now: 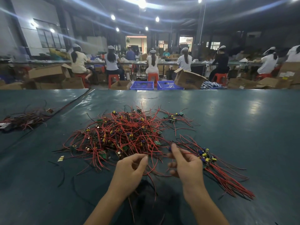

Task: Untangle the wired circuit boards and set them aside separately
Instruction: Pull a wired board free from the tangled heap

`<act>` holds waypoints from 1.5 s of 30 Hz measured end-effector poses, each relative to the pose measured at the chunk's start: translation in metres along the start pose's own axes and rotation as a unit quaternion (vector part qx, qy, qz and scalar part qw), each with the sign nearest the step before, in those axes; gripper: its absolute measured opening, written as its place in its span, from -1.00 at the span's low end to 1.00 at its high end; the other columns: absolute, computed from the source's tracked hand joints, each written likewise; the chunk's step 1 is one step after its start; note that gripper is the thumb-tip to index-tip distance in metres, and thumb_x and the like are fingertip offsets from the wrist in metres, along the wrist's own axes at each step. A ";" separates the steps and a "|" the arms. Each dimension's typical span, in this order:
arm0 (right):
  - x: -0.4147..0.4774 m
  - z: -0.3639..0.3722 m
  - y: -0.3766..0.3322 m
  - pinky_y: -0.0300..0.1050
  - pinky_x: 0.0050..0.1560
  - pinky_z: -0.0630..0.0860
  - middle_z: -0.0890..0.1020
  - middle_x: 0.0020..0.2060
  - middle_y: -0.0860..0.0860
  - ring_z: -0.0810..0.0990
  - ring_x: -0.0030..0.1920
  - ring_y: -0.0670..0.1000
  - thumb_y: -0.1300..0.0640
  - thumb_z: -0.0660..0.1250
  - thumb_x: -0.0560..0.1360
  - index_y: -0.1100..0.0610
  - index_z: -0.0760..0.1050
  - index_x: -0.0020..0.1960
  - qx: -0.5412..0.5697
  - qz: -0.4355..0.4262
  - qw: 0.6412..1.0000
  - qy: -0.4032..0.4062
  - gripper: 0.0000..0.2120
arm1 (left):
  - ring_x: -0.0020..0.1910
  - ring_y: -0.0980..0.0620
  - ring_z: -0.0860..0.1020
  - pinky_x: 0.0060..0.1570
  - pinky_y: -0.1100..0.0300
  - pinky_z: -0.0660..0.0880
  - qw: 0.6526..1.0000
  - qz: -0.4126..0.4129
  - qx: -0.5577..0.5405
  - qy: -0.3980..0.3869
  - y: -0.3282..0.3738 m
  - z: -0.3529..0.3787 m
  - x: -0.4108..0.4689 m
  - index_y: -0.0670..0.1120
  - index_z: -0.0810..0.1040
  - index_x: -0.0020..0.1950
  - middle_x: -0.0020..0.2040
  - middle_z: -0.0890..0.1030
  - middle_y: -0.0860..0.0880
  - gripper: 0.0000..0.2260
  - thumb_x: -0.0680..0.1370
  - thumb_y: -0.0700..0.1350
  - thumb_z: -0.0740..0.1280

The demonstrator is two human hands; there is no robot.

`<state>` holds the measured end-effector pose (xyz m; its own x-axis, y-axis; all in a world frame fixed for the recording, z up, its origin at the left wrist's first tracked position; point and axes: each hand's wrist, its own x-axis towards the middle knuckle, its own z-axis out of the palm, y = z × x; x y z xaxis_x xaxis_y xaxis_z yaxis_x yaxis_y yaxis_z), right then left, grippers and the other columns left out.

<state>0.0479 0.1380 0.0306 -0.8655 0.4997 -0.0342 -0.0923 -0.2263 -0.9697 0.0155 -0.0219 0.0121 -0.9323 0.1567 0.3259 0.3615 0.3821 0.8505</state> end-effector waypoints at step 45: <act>-0.025 0.012 0.023 -0.33 -0.38 0.38 0.60 -0.44 -0.17 0.52 -0.44 -0.16 0.13 0.41 0.53 0.02 0.62 -0.24 -0.267 -0.230 0.904 -0.242 -0.83 | -0.33 0.02 0.64 -0.29 0.16 0.54 0.905 -0.297 -0.303 -0.009 0.005 -0.008 0.009 -0.19 0.56 0.05 -0.11 0.70 -0.19 -0.73 0.59 0.01 0.28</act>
<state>0.0614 0.1099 0.0123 -0.9221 -0.0156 0.3866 -0.3581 0.4125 -0.8376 0.0088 -0.0265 0.0225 -0.9584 0.1047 -0.2654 -0.2799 -0.1659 0.9456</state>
